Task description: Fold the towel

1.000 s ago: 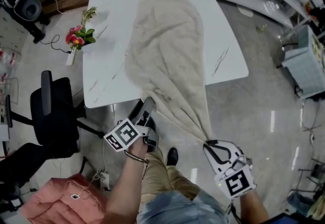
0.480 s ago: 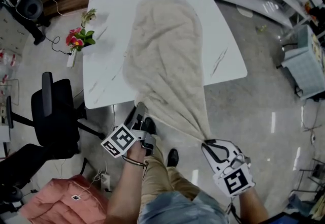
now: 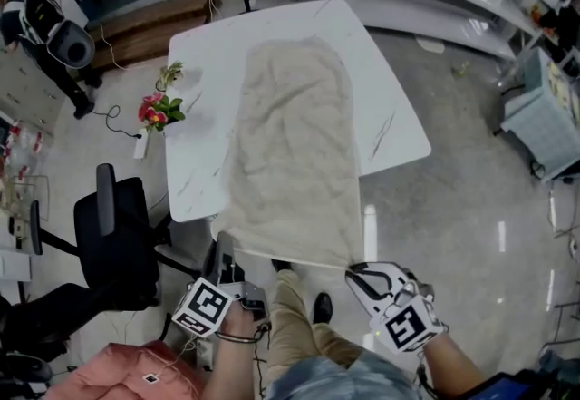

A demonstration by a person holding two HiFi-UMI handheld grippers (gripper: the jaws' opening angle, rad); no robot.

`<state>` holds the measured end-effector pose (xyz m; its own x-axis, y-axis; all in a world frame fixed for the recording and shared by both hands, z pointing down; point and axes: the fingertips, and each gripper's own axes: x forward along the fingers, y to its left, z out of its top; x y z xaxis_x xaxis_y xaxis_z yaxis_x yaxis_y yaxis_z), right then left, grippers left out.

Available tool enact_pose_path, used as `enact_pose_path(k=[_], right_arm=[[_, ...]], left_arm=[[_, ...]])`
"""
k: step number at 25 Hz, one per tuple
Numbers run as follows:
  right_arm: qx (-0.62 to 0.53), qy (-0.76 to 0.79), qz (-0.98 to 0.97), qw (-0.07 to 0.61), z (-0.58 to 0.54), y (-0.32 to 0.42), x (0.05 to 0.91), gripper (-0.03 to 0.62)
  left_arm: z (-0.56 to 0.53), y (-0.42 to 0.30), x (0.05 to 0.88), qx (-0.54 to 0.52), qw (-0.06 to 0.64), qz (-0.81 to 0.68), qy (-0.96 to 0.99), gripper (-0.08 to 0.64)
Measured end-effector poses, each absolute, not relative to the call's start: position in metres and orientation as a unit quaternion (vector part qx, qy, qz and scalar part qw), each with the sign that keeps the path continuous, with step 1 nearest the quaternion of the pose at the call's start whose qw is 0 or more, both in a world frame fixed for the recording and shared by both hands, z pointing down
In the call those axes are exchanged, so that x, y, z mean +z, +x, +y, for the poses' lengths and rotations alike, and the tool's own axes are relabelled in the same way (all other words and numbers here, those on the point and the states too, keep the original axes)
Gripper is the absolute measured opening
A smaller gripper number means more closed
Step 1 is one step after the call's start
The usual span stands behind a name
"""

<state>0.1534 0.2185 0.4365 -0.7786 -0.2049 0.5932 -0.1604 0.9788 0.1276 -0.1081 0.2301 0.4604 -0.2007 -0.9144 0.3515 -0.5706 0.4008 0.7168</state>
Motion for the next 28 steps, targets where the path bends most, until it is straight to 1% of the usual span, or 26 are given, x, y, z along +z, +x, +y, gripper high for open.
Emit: enact_pose_path(k=[11,20,28], right_arm=[[-0.079,0.092,-0.957,0.265,0.236,0.154,0.379,0.037],[-0.079,0.094,-0.960,0.253,0.253,0.164,0.355,0.037],[-0.083,0.107,-0.962,0.236,0.246,0.164,0.339,0.037]], left_arm=[[0.267,-0.105,0.368,-0.237,0.317,-0.767,0.505,0.038],[0.290,-0.096,0.340,-0.241,0.306,-0.773,0.501,0.038],[0.290,-0.094,0.324,-0.235,0.297,-0.777,0.502,0.038]])
